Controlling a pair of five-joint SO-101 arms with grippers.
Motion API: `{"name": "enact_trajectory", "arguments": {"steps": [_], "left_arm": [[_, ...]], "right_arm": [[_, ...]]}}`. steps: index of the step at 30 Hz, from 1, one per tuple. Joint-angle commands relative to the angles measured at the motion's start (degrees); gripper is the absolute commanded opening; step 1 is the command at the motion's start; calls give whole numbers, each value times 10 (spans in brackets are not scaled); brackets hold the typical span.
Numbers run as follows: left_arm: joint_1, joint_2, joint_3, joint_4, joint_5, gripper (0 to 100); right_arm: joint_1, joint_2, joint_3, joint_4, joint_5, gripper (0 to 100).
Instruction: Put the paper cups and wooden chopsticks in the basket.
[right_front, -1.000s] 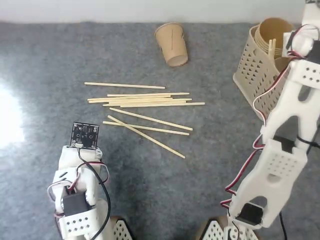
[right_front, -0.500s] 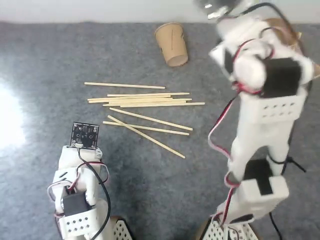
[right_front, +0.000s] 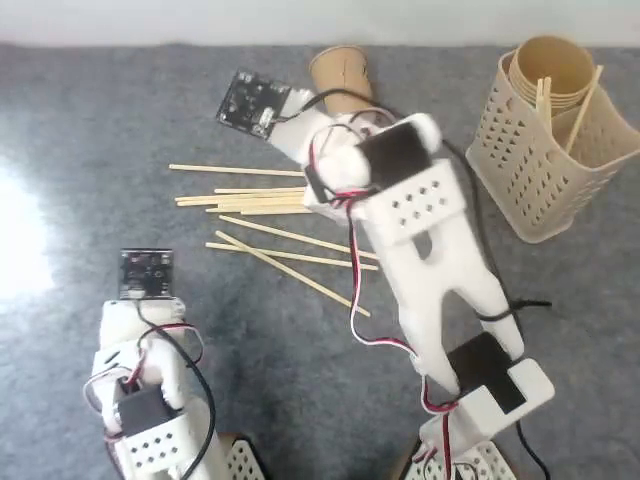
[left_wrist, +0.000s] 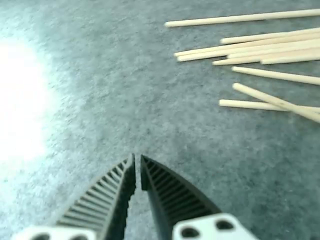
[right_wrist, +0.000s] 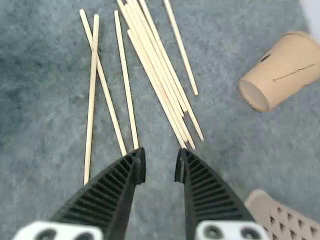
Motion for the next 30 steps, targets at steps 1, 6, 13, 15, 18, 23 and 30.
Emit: {"name": "enact_trajectory", "arguments": {"steps": [1,6,13,15,18,23,30], "left_arm": [[-54,-6,-47,47,-25,15],[-78,-6,-50,66,-48,15],[-56,-6,-33,55,-47,15],[-56,-6,-31,50,-47,15],[-56,-6,-31,49,-47,15],[-56,-6,-31,49,-47,15],[-56,-6,-31,48,-47,15]], "right_arm": [[-20,-25,102,-111,8,108],[-36,-22,236,-263,10,108],[-36,116,246,-353,38,107],[-37,175,208,-349,38,107],[-46,249,145,-333,37,107],[-76,308,69,-282,37,107],[-80,310,38,-260,37,107]]}}
